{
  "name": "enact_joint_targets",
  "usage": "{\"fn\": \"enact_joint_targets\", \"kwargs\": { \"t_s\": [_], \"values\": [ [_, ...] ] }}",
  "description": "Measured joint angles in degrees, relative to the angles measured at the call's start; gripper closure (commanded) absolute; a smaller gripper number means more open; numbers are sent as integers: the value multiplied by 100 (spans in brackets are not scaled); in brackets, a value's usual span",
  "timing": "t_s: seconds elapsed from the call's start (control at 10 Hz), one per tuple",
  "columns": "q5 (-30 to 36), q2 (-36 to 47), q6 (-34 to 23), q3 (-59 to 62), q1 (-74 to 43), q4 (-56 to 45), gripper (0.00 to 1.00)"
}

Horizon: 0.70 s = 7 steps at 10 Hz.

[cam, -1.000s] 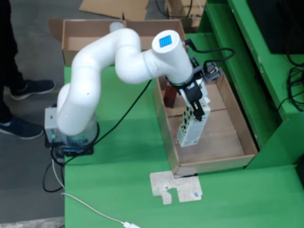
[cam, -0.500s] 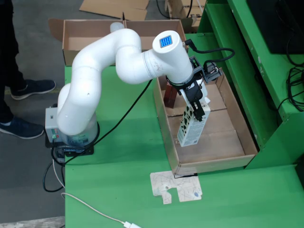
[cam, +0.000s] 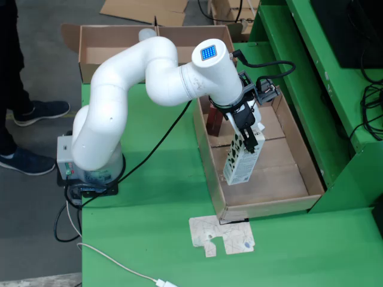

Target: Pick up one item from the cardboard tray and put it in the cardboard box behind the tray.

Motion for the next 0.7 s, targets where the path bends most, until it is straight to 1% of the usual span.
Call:
{"fn": "enact_joint_targets", "kwargs": {
  "t_s": [0.1, 0.4, 0.7],
  "values": [
    [0, 0, 0, 0, 0, 0, 100],
    [97, 642, -18, -703, -141, 246, 100],
    [158, 1169, -88, -1204, -308, 9, 100]
  ]
}}
